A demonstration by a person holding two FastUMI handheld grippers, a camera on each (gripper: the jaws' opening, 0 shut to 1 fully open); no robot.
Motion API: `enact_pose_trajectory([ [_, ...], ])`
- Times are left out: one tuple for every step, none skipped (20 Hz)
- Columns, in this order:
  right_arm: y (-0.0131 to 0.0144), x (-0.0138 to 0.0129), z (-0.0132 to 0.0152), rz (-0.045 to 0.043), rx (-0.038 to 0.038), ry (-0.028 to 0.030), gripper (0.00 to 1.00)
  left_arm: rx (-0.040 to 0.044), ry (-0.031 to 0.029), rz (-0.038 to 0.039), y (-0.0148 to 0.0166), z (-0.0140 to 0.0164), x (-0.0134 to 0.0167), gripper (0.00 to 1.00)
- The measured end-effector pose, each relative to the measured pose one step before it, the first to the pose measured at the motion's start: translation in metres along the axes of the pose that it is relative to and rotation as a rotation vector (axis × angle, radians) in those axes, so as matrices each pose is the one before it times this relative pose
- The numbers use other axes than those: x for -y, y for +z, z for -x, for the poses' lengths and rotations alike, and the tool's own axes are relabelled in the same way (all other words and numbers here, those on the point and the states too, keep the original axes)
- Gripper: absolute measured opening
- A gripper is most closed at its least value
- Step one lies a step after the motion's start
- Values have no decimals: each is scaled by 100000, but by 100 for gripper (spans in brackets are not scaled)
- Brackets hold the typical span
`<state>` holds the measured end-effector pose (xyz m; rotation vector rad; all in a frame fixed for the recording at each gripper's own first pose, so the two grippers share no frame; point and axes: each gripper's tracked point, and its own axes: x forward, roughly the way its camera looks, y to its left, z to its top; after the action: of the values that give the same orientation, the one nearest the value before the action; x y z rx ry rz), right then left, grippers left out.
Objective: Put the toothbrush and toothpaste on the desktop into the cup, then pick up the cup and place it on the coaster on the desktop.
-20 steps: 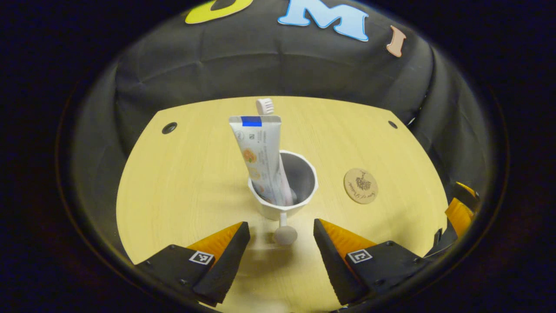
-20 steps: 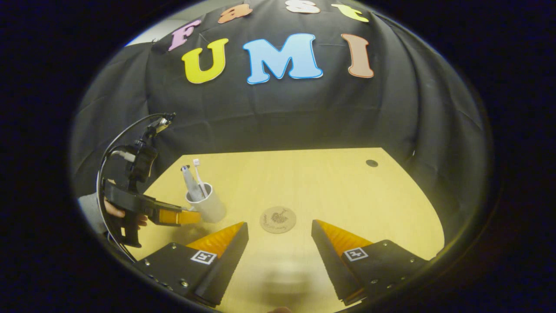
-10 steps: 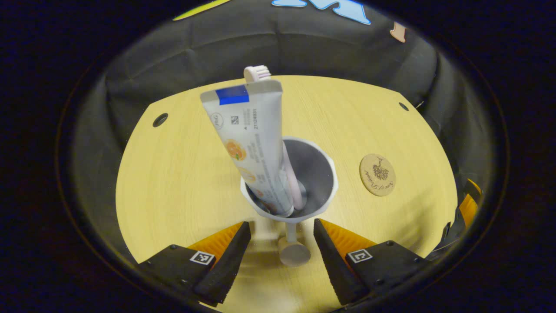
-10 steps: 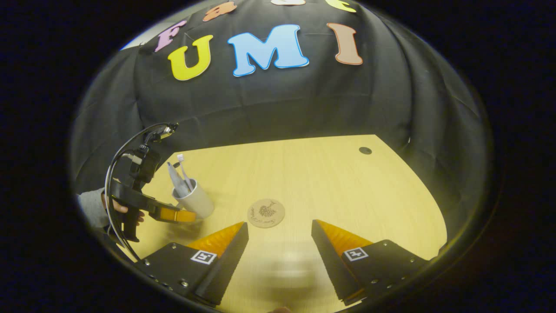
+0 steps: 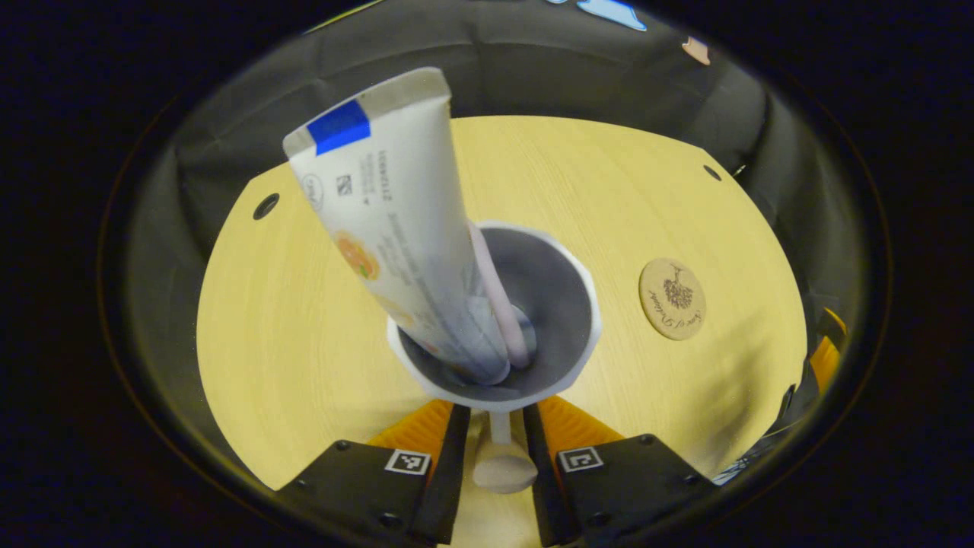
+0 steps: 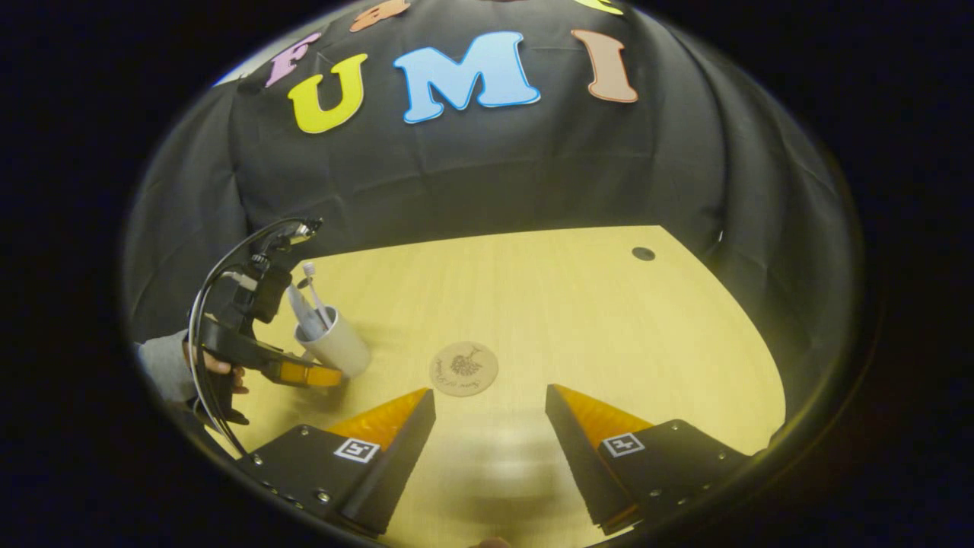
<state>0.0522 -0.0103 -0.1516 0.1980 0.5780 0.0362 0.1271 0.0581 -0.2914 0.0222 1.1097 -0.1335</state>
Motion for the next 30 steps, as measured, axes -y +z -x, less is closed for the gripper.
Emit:
enact_pose_trajectory([
  [-75, 66, -51, 369, -35, -229, 90, -161, 570, 282, 59, -112, -75, 46],
  [-45, 106, 63, 103, -189, -193, 90, 293, -28, 72, -10, -50, 27, 38],
  [-149, 44, 19, -210, -181, -82, 94, -262, 292, -970, -100, 22, -24, 31],
  [-21, 42, 77, -419, -172, -88, 90, 403, 195, -178, 23, -53, 35, 43],
  [-98, 68, 39, -492, -47, -113, 91, 765, -263, -210, 144, 25, 37, 43],
  [50, 52, 115, -327, 191, -172, 90, 877, 285, -1136, 156, 29, -35, 43],
  [-53, 154, 114, -172, 160, -284, 90, 1085, 722, -507, 74, -155, -11, 36],
  [90, 123, 179, 17, 274, -336, 91, 1018, 621, -811, -128, 33, -14, 36],
  [-90, 173, 107, 64, 159, -402, 91, 171, 723, -948, -77, 46, 45, 35],
  [20, 135, 190, -22, 91, -232, 91, 361, -176, -369, 20, 144, 103, 35],
  [-67, 95, 49, -92, 47, -9, 91, 755, -926, 228, 187, 235, 494, 35],
  [4, 79, 105, -60, 22, -9, 91, 844, -703, -352, 251, 368, 419, 35],
  [-52, 41, 78, -66, 2, 64, 94, 742, 47, -1097, 219, 301, 315, 35],
  [22, 89, 145, -95, 127, 206, 91, 990, -167, -1250, 319, 152, 557, 35],
  [-61, -20, 109, -74, 197, 355, 91, 1017, -394, -937, 308, 178, 594, 35],
  [52, -7, 157, 13, 294, 261, 91, 529, -572, -1406, 287, 202, 813, 35],
  [11, 131, 183, 81, 360, 240, 91, 373, -1040, -1546, 290, 269, 956, 35],
  [86, 142, 147, 37, 315, 136, 91, 340, -1165, -1110, 254, 103, 1004, 35],
  [-30, 189, 242, -8, 264, 35, 91, 144, -952, -855, 267, 93, 958, 38],
  [-6, 311, 214, -122, 301, -242, 91, 98, -1612, -930, 292, 1, 1187, 41],
  [-140, 397, 122, -232, 147, -405, 94, 38, -1383, -729, 316, 88, 1047, 41],
  [-61, 449, 247, -499, 111, -455, 90, -11, -1350, -860, 331, -244, 1132, 41],
  [-120, 541, 150, -741, 23, -641, 90, -32, -1377, -959, 272, -238, 1127, 41],
  [-118, 585, 242, -997, 58, -738, 90, -141, -1220, -1040, 300, -370, 1249, 41],
  [-170, 686, 240, -1106, -41, -729, 91, -205, -944, -1112, 269, -234, 987, 42],
  [-200, 643, 229, -1074, -128, -836, 90, -306, -830, -974, 142, -290, 751, 42],
  [-208, 696, 211, -1027, -327, -836, 90, -550, -850, -584, 181, -456, 613, 41],
  [-316, 700, 33, -1057, -302, -847, 90, -696, -838, -114, 69, -531, 283, 41],
  [-241, 695, 139, -1031, -242, -865, 90, -799, -673, -118, 54, -450, 289, 42],
  [-227, 795, 260, -967, -171, -956, 90, -777, 62, -218, 207, -945, 583, 42],
])
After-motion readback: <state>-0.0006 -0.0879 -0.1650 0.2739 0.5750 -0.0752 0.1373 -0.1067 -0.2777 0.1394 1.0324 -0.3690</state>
